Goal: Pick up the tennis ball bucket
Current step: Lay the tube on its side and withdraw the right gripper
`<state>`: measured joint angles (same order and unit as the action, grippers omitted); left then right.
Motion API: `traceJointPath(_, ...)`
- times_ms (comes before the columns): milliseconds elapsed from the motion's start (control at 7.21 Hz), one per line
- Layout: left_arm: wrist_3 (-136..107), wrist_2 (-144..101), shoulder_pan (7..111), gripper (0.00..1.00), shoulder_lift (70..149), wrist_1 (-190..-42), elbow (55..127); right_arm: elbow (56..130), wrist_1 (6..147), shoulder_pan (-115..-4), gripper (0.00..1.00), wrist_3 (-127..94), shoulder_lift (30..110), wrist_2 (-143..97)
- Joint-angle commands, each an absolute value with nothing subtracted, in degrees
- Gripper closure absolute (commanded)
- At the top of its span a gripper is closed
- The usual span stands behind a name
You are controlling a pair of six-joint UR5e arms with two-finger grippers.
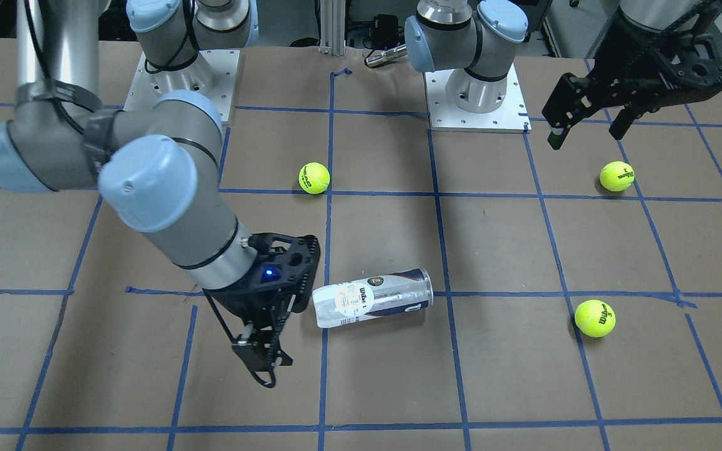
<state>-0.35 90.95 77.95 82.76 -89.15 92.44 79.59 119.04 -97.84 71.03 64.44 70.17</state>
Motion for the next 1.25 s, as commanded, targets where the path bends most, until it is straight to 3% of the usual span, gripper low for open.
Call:
traceJointPath(0,-0.3,91.0,75.9,0.00,83.9,-89.4,93.2,79.5,105.0,-95.9,0.00,70.8,73.5,71.0)
traceJointPath(416,-0.1,90.7,73.3,0.00,84.9,-89.4,94.7,79.5,94.2,-96.1,0.00,68.1,87.6,77.2)
traceJointPath(693,-1.1,82.4,73.5,0.00,88.3,-78.7,99.6,79.8,89.8,-95.3,0.00,63.8,88.3,79.0)
traceJointPath(1109,-0.6,66.7,73.6,0.00,94.7,-74.7,102.7,83.5,92.3,-95.0,0.00,39.3,88.2,86.4)
